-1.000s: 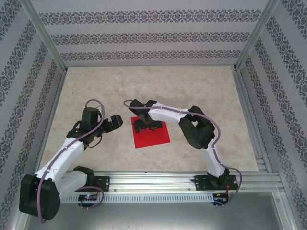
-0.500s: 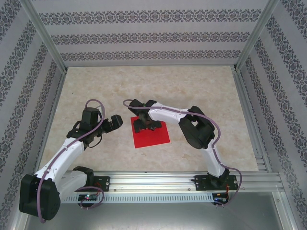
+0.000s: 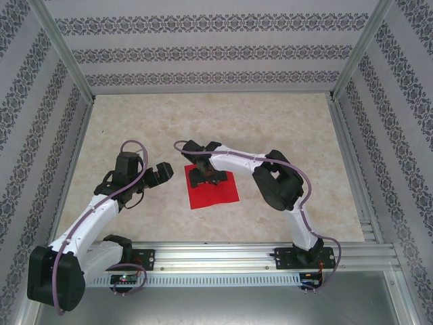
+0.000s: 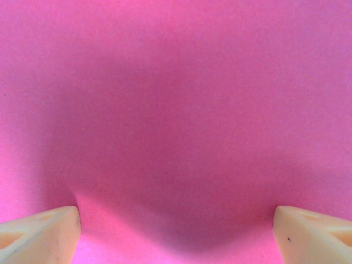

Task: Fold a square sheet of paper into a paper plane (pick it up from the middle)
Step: Fold the square sheet of paper in half at the center of the table.

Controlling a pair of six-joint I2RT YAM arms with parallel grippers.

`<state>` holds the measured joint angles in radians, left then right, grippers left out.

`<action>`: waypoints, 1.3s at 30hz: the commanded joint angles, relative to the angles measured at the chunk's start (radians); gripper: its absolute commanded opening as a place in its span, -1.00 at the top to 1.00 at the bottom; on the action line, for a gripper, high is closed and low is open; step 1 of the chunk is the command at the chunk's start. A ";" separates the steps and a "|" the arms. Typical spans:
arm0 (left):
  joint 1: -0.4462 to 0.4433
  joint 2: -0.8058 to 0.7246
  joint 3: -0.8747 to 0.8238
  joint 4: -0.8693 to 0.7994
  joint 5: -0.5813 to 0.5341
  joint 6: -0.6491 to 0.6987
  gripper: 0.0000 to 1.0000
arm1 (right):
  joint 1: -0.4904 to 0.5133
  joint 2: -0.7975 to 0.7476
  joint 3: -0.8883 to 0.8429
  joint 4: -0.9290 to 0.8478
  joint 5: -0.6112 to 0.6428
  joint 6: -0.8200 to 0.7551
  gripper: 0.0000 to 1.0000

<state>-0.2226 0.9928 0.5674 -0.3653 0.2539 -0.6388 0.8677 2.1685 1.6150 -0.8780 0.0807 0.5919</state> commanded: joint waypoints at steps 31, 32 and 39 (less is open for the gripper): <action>0.013 0.003 0.037 -0.006 0.010 0.007 -1.00 | -0.082 -0.304 -0.097 0.118 -0.138 0.072 0.35; 0.013 0.003 0.039 -0.004 0.009 0.007 -1.00 | -0.087 -0.317 -0.104 0.139 -0.163 0.082 0.36; 0.013 0.007 0.055 -0.002 0.036 0.000 -1.00 | -0.154 -0.444 -0.302 0.518 -0.436 0.248 0.33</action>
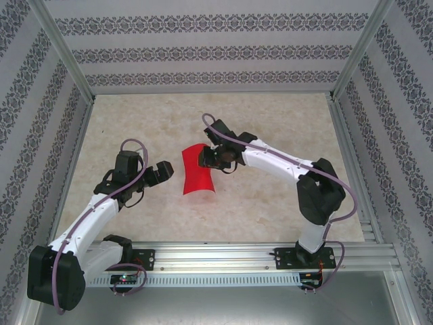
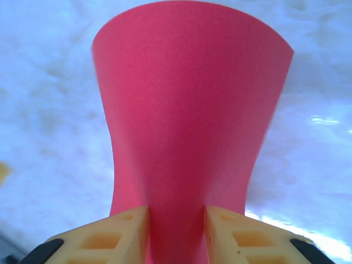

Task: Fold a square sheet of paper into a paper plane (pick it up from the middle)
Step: Fold the square sheet of paper in half at the center of the table.

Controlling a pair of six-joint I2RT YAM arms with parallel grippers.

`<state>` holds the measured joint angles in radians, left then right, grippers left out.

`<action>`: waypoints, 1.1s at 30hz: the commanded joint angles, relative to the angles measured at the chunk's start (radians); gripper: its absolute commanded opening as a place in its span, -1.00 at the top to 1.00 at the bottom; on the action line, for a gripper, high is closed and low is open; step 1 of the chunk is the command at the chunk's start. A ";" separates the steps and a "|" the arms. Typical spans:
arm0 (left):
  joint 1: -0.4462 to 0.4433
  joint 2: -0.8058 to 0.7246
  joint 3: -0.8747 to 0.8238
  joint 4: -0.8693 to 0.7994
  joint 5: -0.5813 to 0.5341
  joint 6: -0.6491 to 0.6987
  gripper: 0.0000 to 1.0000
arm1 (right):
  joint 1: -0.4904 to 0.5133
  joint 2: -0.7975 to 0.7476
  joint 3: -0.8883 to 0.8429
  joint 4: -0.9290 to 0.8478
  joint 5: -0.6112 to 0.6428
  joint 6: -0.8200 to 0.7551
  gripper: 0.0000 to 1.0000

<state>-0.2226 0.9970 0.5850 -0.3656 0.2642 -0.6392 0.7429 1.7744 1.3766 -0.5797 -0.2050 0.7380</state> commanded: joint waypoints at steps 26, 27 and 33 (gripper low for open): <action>-0.186 0.341 0.128 0.292 0.279 -0.130 -1.00 | -0.186 -0.140 -0.582 0.690 -0.280 0.277 0.24; -0.200 0.362 0.137 0.292 0.275 -0.130 -1.00 | -0.190 -0.144 -0.586 0.684 -0.279 0.275 0.22; -0.253 0.462 0.185 0.288 0.245 -0.135 -0.98 | -0.207 -0.139 -0.585 0.633 -0.270 0.231 0.17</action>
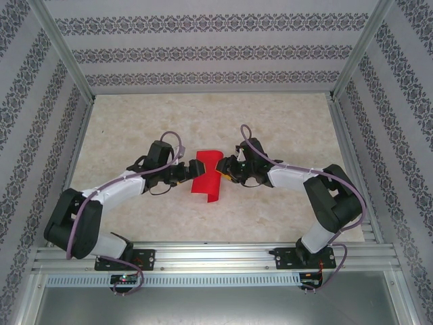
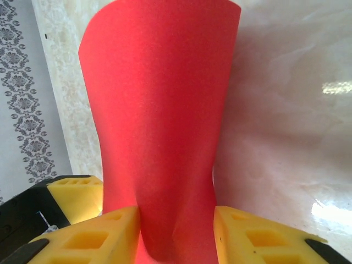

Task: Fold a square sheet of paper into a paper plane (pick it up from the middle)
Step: Fold the square sheet of paper in half at the center of the table.

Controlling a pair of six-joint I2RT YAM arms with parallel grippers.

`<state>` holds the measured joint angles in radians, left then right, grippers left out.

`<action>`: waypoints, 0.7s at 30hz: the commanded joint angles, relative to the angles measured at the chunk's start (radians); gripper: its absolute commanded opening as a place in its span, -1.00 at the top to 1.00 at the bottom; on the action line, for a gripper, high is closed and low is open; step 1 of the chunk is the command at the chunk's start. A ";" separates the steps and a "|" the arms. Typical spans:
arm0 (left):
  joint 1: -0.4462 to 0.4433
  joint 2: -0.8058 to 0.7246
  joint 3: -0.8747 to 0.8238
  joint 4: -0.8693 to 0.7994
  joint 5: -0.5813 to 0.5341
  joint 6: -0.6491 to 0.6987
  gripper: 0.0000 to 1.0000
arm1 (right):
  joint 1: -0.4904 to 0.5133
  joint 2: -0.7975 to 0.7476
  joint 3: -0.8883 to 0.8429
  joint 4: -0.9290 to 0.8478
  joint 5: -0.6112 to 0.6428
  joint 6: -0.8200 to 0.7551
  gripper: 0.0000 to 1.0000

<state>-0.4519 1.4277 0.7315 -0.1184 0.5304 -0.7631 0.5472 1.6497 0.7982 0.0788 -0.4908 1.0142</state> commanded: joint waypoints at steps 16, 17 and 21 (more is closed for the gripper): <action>-0.043 0.127 0.051 0.191 0.026 -0.075 0.04 | -0.018 -0.002 0.005 -0.061 0.014 -0.077 0.15; -0.043 0.129 0.050 0.199 0.028 -0.076 0.13 | -0.018 -0.004 0.006 -0.061 0.015 -0.076 0.14; -0.043 0.121 0.047 0.228 0.043 -0.079 0.41 | -0.018 -0.004 0.019 -0.077 0.020 -0.080 0.11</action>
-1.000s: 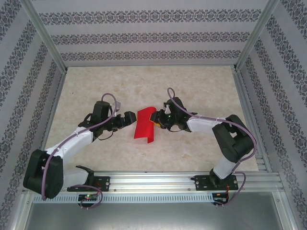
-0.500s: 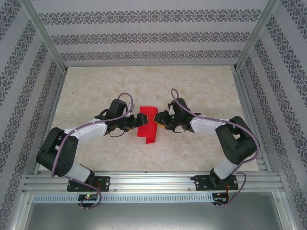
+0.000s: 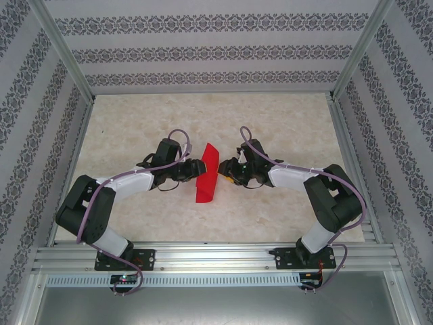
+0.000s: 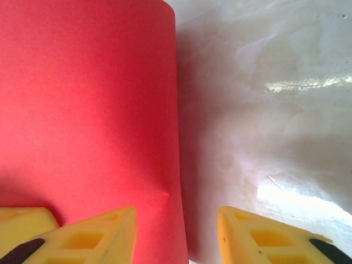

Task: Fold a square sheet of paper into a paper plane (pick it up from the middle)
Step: Fold the square sheet of paper in half at the center of the table.

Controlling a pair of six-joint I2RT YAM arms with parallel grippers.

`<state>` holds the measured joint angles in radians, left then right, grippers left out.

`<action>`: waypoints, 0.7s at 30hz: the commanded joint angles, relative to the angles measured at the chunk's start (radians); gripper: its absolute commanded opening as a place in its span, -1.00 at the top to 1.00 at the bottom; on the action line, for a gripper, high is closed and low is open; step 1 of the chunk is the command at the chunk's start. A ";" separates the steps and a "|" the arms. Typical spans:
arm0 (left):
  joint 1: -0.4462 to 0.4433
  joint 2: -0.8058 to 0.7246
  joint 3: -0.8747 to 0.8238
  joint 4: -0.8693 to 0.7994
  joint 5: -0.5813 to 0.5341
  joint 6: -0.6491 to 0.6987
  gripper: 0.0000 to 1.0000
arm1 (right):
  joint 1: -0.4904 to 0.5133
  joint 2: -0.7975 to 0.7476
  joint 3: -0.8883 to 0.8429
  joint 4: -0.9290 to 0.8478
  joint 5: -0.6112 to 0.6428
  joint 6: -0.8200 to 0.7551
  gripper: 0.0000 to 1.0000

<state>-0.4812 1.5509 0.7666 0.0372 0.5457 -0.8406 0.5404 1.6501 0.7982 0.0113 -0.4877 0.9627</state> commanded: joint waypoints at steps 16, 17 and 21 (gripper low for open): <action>-0.059 0.076 0.028 0.239 0.143 -0.183 0.92 | -0.004 -0.099 -0.010 -0.064 0.120 -0.036 -0.11; -0.065 0.080 0.023 0.236 0.129 -0.187 0.96 | -0.003 -0.104 -0.021 -0.039 0.112 -0.026 -0.12; -0.067 0.066 0.000 0.168 0.058 -0.157 0.98 | 0.003 -0.109 -0.039 0.011 0.097 0.002 -0.23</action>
<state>-0.5385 1.6325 0.7769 0.2001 0.6468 -1.0016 0.5407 1.5585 0.7742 -0.0422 -0.3866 0.9440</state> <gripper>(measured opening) 0.055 0.606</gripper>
